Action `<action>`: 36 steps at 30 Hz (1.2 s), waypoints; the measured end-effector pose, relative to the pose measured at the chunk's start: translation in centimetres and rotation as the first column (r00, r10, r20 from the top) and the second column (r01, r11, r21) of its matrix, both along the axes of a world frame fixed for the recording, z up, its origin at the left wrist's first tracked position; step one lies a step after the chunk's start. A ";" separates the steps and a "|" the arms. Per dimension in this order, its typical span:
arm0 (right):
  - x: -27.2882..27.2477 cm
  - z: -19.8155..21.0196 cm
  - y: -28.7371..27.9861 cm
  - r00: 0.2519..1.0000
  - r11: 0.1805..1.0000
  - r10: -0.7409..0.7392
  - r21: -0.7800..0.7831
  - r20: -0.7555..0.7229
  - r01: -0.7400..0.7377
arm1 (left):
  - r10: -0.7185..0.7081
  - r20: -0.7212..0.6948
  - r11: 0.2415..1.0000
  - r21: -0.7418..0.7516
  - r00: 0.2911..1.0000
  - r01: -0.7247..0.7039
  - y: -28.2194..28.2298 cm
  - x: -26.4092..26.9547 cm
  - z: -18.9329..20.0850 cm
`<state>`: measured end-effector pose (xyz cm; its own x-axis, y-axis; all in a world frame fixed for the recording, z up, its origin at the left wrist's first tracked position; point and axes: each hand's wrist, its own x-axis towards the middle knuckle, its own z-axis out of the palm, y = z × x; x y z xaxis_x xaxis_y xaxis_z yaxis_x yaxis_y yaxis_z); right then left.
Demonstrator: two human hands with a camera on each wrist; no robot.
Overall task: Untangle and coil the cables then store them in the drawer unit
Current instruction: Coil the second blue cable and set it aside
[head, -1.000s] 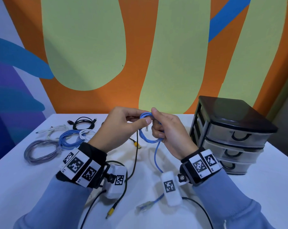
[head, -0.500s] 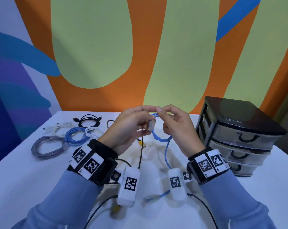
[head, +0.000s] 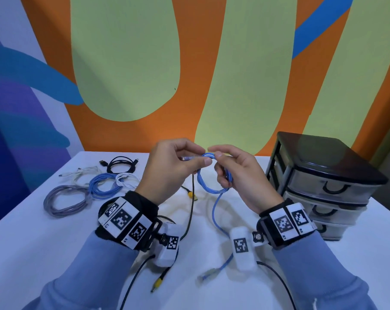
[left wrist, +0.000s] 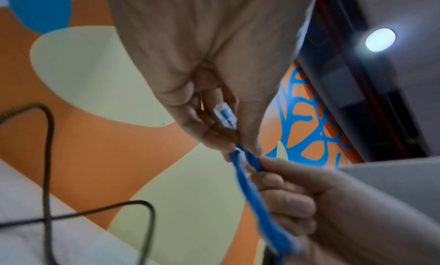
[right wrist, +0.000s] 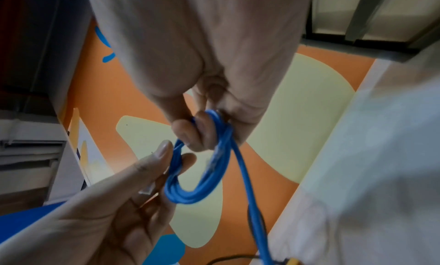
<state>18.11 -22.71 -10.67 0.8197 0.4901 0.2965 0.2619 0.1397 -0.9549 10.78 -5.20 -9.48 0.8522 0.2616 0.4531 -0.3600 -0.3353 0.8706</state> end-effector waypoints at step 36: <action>1.6 0.2 -1.1 0.953 0.953 -0.273 0.096 -0.133 0.287 | -0.577 -0.045 0.634 -0.654 0.815 0.413 0.3 -2.1 2.6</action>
